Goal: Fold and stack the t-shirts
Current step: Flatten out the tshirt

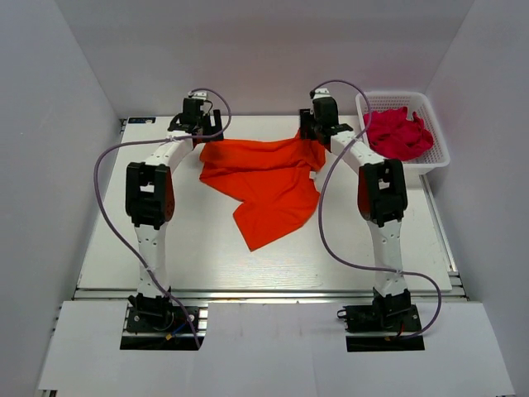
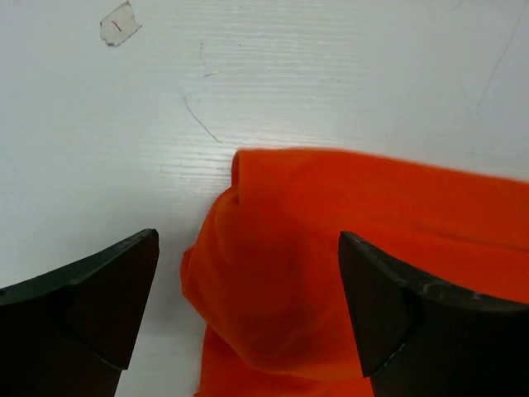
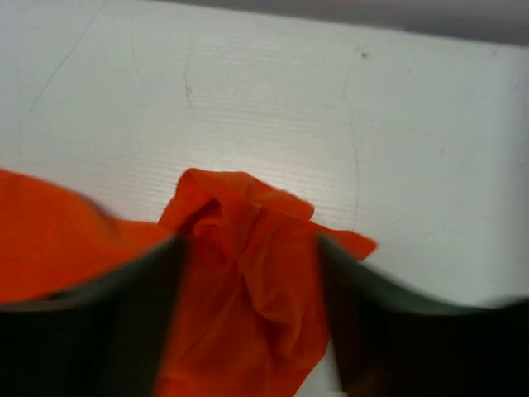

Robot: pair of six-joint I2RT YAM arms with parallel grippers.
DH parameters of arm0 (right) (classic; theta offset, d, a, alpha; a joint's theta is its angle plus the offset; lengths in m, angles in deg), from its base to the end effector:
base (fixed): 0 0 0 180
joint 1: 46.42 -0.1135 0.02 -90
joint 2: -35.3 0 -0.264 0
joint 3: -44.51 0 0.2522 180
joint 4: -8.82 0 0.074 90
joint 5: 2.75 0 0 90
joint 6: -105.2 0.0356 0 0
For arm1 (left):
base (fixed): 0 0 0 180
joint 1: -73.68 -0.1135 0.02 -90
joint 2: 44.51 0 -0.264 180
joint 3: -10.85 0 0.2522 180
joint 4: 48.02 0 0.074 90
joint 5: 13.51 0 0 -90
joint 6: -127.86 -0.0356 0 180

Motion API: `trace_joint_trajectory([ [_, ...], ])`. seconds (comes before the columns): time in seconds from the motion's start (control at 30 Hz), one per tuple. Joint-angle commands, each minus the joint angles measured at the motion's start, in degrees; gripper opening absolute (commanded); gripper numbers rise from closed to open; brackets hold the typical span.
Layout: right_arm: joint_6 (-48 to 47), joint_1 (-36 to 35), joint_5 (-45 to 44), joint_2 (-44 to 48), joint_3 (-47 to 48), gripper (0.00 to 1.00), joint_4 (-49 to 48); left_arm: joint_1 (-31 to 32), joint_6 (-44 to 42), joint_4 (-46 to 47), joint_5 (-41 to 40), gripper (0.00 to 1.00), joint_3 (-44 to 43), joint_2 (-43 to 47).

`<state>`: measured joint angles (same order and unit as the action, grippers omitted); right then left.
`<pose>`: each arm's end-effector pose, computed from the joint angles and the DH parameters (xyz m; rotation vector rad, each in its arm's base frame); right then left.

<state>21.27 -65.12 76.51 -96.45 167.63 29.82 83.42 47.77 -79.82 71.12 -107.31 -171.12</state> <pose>0.5135 0.1668 0.2187 -0.1155 2.0755 0.0684 0.5036 -0.0831 0.2176 -0.0527 2.2701 -0.0747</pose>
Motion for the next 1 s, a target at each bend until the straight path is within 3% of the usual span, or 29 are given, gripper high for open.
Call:
trace_joint_trajectory([
  [0.0, -3.4, 0.7, -0.7, -1.1, 6.6, 0.89, 0.7, -1.2, -0.9, -5.6, 3.8, 1.00, -8.9, -2.3],
  [0.1, -4.3, 0.2, -1.1, 2.3, 8.1, 0.90, 4.4, -1.2, -1.5, -8.1, 3.8, 1.00, -10.6, -1.2],
  [0.17, -3.8, 0.3, -1.0, 7.1, 7.2, 0.90, 6.6, -1.2, -1.5, -7.8, 3.2, 1.00, -7.6, 4.2],
  [0.33, -1.4, 0.2, 3.9, 18.6, -6.5, 0.90, 10.1, 0.3, -4.0, -2.3, 2.6, 1.00, 13.7, 19.4],
  [0.37, -0.5, 0.2, 5.2, 22.0, -8.5, 0.90, 10.2, 0.3, -5.9, 0.4, 4.2, 1.00, 20.2, 21.6],
  [0.5, 2.1, -0.8, 10.3, 32.7, -26.4, 0.90, 9.7, 0.8, -11.1, 4.9, 11.6, 1.00, 30.6, 27.7],
  [0.53, 2.3, -1.3, 14.9, 35.7, -30.4, 0.90, 10.0, 0.8, -12.0, 4.9, 11.6, 1.00, 31.2, 27.7],
  [0.67, 3.9, -4.6, 19.4, 42.5, -40.9, 0.90, 8.3, 1.3, -15.3, 1.4, 4.5, 1.00, 27.6, 22.6],
  [0.77, 4.5, -7.6, 18.8, 44.2, -42.7, 0.90, 10.8, 1.3, -16.1, -2.6, 1.2, 0.92, 23.2, 18.6],
  [0.8, 4.6, -9.0, 18.3, 44.3, -43.4, 0.90, 12.4, 1.3, -17.4, -2.6, 1.2, 0.83, 23.2, 16.9],
  [0.97, 4.0, -15.3, 17.3, 42.7, -46.6, 0.90, 15.2, 1.3, -19.4, 0.7, 5.0, 0.73, 24.6, 15.2],
])
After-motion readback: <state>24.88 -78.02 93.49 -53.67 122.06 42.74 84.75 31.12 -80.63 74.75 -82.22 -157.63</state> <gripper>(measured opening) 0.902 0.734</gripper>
